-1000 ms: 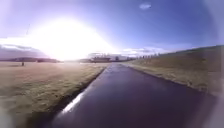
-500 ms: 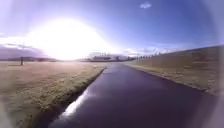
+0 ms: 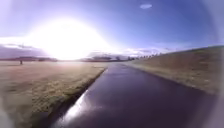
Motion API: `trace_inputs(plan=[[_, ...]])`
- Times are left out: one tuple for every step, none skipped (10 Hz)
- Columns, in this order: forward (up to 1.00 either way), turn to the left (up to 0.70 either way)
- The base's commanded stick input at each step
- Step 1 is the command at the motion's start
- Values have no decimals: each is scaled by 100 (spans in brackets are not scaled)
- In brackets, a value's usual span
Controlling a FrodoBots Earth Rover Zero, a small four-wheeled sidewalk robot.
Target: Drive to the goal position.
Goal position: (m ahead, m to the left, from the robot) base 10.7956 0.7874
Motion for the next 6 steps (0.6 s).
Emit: trace_inputs(plan=[[100, -14], [100, -29], [100, -33], [100, -34], [100, -34], [100, -34]])
